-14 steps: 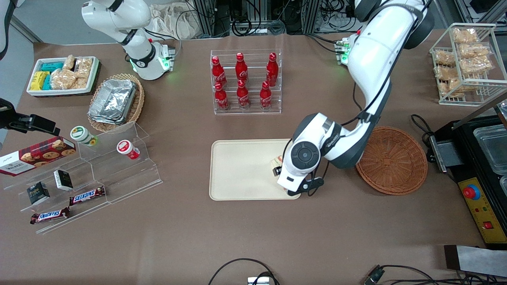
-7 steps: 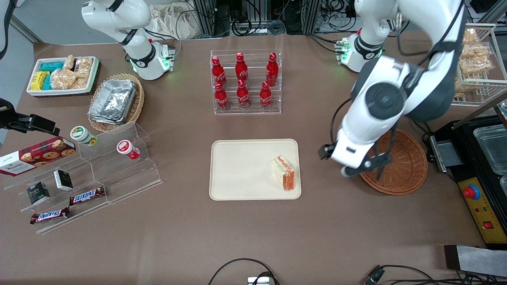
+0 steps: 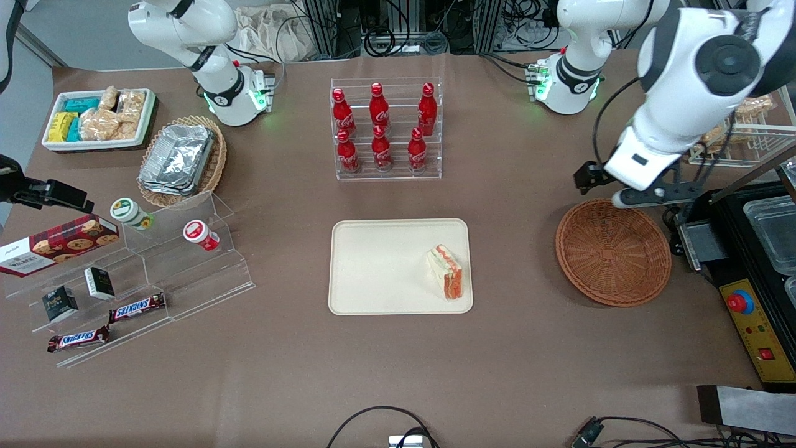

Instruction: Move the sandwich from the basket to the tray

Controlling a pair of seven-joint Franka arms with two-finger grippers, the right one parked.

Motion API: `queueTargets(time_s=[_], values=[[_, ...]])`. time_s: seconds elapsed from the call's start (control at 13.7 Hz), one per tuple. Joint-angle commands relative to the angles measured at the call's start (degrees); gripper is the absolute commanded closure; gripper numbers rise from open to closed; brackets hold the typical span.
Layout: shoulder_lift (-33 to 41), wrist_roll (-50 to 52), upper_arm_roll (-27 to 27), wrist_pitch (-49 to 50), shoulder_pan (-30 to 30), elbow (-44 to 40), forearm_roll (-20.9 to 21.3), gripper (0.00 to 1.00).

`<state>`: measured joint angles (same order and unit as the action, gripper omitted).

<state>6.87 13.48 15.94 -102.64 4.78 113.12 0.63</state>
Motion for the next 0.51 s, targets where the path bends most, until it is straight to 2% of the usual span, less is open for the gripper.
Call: queueTargets(time_s=[0.0, 0.15, 0.29, 0.44], values=[[0.4, -8.4, -2.9, 4.8, 2.5, -2.3, -0.8, 0.0], [0.2, -13.6, -9.9, 6.1, -1.2, -4.3, -0.8, 0.0], [-2.6, -14.4, -10.6, 8.6, -1.5, -8.2, -0.2, 0.0], [-8.5, -14.4, -8.5, 15.1, -1.4, -16.8, 0.9, 0.0]])
